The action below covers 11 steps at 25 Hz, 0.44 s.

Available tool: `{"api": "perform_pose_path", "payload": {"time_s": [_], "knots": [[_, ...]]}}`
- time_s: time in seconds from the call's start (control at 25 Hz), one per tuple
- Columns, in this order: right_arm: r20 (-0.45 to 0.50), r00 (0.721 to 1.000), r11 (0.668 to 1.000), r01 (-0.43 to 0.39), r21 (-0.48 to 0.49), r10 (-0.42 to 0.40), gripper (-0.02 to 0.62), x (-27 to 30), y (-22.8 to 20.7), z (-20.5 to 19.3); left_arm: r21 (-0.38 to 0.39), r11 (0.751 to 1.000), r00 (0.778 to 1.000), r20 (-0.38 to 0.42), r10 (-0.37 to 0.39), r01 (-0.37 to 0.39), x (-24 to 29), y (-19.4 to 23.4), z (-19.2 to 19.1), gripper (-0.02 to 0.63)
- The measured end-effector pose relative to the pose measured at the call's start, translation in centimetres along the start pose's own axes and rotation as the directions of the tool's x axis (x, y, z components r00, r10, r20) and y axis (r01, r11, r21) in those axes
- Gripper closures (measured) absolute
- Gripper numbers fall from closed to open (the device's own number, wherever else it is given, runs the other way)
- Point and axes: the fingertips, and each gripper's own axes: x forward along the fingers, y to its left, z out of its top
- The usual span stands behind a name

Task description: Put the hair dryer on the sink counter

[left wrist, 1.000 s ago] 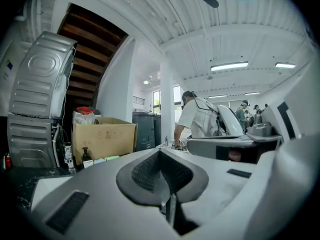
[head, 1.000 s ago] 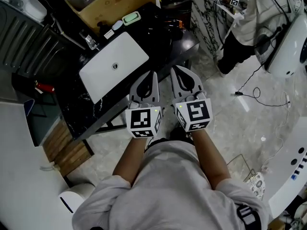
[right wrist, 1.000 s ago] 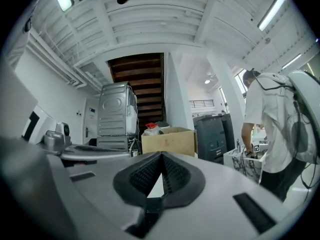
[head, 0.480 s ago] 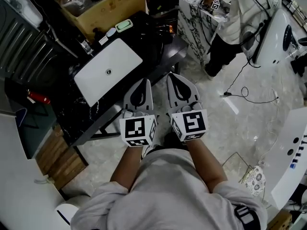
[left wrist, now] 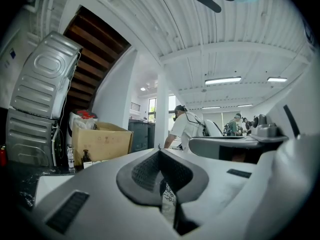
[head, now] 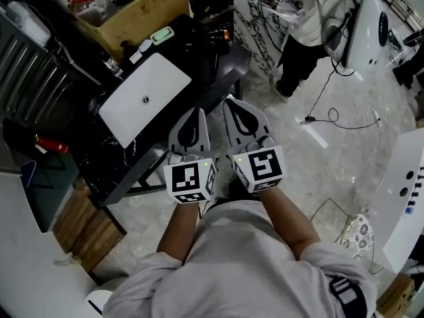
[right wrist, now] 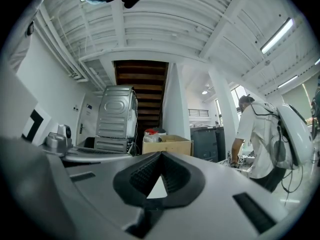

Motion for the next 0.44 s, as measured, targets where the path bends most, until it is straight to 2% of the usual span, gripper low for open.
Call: {"api": "perform_pose_path", "payload": {"time_s": [0.44], "knots": [[0.006, 1.000, 1.000, 0.007, 0.006, -0.007, 0.586, -0.07, 0.30, 0.16, 0.018, 1.000, 1.000, 0.008, -0.009, 0.009, -0.30, 0.12, 0.22, 0.592]]}}
